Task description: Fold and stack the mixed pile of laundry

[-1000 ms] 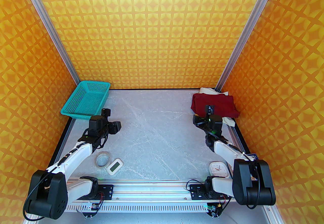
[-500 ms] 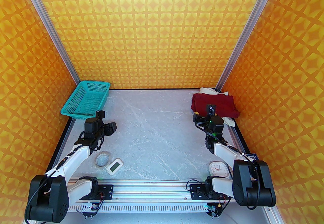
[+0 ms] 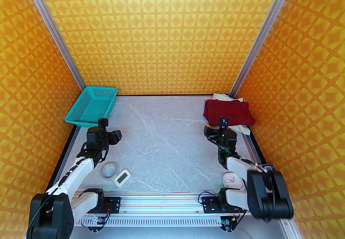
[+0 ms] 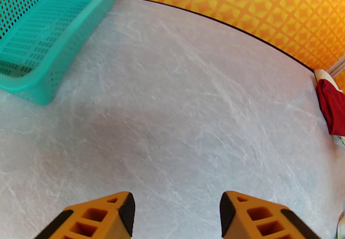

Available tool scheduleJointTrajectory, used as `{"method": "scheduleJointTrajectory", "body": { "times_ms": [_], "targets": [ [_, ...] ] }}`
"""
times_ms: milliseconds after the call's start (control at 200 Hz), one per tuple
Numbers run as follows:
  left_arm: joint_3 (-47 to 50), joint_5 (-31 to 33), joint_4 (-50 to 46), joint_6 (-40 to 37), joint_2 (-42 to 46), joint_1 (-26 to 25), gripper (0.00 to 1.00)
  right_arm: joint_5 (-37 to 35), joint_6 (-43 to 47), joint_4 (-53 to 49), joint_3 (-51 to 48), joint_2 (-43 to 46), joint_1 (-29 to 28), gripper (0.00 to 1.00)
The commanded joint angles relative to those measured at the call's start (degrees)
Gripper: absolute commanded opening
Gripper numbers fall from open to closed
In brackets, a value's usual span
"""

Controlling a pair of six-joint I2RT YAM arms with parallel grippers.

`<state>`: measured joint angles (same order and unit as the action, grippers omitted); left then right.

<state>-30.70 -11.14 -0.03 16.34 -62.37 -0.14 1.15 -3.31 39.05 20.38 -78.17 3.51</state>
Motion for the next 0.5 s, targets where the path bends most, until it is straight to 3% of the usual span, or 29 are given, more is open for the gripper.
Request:
{"method": "scheduleJointTrajectory", "body": {
  "times_ms": [0,100,155,245,305,370,495],
  "targets": [
    [1.2,2.5,1.7,0.9,0.8,1.6,0.57,2.0,-1.4,6.8,0.6,-3.0,0.0,0.87],
    [1.3,4.3,2.7,0.8,0.4,2.9,0.58,2.3,-1.3,5.6,1.2,-3.3,-0.1,0.9],
    [1.3,6.1,2.8,0.2,-0.2,3.8,0.59,2.5,-1.1,5.3,1.7,-3.6,-0.1,0.98],
    [0.6,7.7,2.8,-0.2,-0.6,6.1,0.62,5.0,0.5,1.5,4.6,-5.1,-0.7,0.98],
    [0.5,8.8,3.7,-1.9,-0.5,7.3,0.73,8.7,3.5,0.2,6.7,-7.4,-2.1,0.99],
    [1.6,11.2,6.1,-4.9,0.3,7.7,0.83,6.6,4.3,-1.8,7.6,-7.5,-3.2,0.99],
    [5.9,13.6,13.1,-7.7,1.1,9.1,0.86,6.2,4.2,-1.9,7.9,-7.8,-3.2,0.99]
  ]
}}
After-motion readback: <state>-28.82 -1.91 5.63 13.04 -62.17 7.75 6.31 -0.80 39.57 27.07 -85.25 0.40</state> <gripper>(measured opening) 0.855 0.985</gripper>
